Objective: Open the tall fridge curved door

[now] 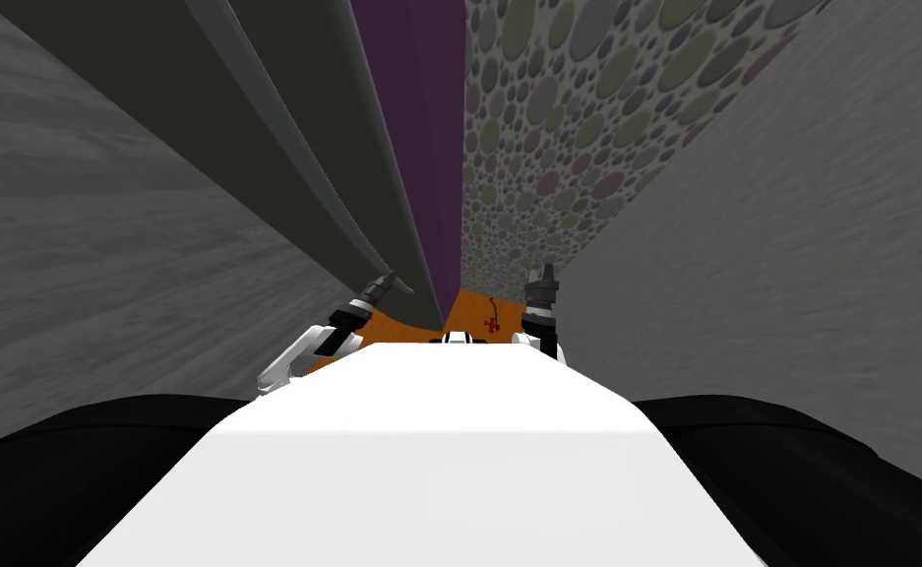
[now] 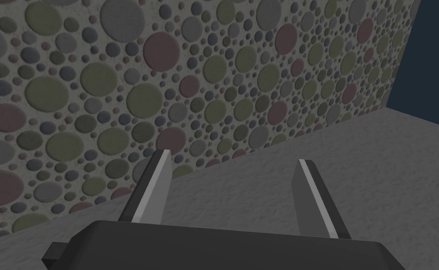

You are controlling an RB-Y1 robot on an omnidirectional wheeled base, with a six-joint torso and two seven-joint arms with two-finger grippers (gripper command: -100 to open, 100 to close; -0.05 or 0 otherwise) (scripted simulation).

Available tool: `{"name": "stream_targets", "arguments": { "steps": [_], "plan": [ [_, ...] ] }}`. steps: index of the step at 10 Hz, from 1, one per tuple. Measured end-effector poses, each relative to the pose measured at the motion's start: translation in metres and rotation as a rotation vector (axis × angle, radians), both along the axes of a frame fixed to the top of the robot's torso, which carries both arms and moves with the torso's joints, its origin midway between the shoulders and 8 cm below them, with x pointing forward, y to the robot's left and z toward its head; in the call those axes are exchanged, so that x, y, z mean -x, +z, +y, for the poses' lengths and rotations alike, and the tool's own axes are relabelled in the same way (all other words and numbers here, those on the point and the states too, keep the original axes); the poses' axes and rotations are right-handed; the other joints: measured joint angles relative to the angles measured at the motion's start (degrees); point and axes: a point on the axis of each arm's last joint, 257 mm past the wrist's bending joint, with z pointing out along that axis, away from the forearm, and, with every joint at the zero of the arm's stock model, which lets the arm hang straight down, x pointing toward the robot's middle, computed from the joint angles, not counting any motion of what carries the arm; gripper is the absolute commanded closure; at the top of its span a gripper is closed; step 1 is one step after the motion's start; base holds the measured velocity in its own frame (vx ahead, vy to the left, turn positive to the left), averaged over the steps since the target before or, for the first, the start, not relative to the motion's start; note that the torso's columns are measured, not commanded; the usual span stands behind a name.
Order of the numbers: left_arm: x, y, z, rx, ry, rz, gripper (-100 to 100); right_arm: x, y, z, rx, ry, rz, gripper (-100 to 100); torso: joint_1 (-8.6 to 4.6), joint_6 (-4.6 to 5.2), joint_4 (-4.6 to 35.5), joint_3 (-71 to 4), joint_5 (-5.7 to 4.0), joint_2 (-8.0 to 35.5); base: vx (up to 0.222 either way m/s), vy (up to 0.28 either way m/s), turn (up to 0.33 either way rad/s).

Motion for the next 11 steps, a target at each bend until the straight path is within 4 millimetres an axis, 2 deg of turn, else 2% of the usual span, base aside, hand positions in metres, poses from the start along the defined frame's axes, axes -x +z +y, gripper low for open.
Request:
{"name": "stream_targets", "arguments": {
  "steps": [2,3,6,11],
  "plan": [
    [0.001,0.003,-0.001,-0.004,0.001,0.001,-100,0.000,0.000,0.000,0.000,0.000,0.000,0,0.02,0.02,0.0,0.0,0.01,0.0,0.080,-0.020,0.001],
    [0.001,0.003,0.000,-0.004,0.003,0.003,100,0.000,0.000,0.000,0.000,0.000,0.000,0,0.01,0.04,0.0,0.0,0.00,0.1,0.010,0.005,0.019],
    [-0.008,0.000,-0.003,-0.007,-0.026,0.006,100,0.000,0.000,0.000,0.000,0.000,0.000,0,0.35,0.02,0.1,0.3,0.21,0.5,-0.171,0.120,-0.081],
    [-0.033,-0.005,-0.012,0.004,-0.129,0.008,100,0.000,0.000,0.000,0.000,0.000,0.000,0,0.14,0.07,-0.1,-0.1,0.13,-0.1,-0.239,0.146,-0.066]
  ]
}}
